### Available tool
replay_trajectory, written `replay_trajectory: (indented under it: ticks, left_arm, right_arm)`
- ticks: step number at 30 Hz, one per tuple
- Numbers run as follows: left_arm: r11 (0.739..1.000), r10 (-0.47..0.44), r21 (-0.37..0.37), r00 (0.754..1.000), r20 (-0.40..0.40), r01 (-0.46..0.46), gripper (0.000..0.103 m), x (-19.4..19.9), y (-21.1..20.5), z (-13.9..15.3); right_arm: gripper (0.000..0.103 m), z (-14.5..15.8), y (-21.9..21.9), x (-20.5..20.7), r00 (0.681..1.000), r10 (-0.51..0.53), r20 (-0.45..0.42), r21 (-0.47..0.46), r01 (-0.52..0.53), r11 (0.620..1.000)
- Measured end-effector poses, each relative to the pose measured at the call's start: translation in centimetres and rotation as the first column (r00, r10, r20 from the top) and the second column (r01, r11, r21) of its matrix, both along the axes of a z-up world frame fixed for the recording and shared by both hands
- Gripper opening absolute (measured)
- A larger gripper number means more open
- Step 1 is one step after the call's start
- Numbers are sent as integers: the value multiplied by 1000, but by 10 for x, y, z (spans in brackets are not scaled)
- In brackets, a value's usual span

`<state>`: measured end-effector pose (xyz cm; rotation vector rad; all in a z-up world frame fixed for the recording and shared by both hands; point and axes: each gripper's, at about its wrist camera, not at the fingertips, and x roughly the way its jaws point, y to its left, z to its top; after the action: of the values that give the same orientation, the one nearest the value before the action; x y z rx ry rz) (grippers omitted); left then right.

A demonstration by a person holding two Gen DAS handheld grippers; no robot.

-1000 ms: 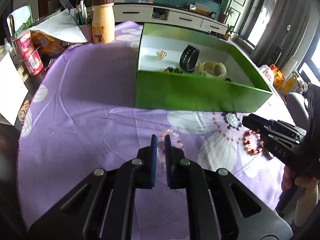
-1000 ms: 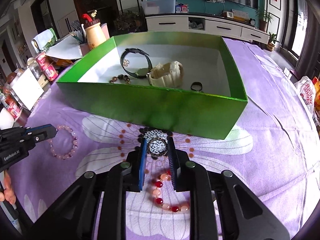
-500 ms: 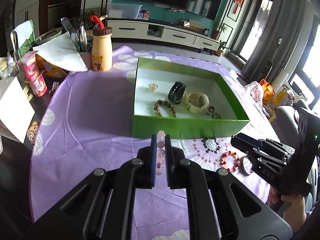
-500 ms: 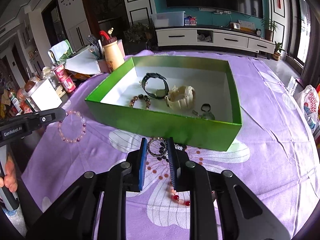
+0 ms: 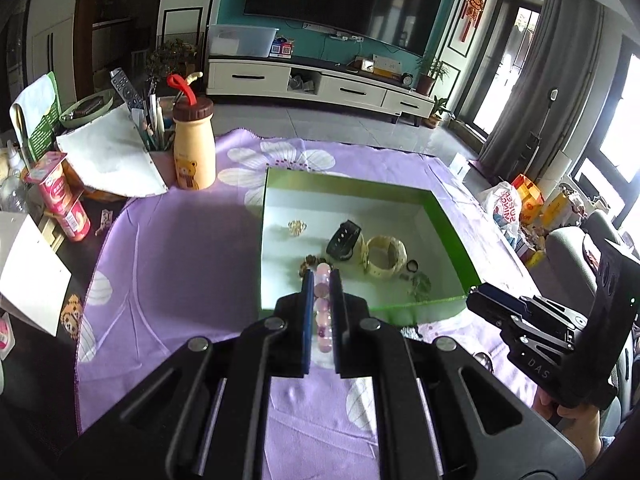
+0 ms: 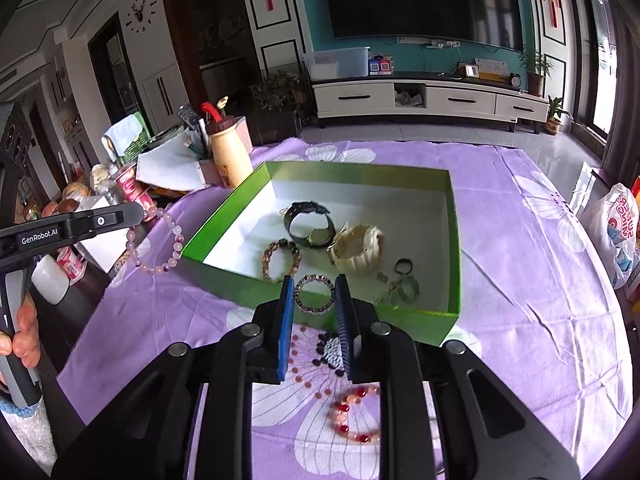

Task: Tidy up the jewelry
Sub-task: 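Carry the brooch and pink bracelet into the green box and open both tools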

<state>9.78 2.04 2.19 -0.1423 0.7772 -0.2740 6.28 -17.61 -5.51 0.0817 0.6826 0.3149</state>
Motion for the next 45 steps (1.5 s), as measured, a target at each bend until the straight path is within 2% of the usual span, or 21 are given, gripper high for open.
replay_trajectory:
  ticks: [12, 29, 45]
  left_arm:
    - [1000, 14, 5, 999, -36, -13, 7, 56, -11, -5]
    - [996, 31, 83, 992, -125, -21, 7, 111, -28, -48]
    - [988, 43, 157, 985, -168, -17, 7, 135, -38, -76]
  right_arm:
    - [20, 4, -23, 44, 999, -49, -18, 33, 50, 998]
    - [20, -29, -39, 116, 987, -100, -128, 17, 103, 995]
    - [20, -43, -41, 133, 983, -114, -143, -17, 112, 994]
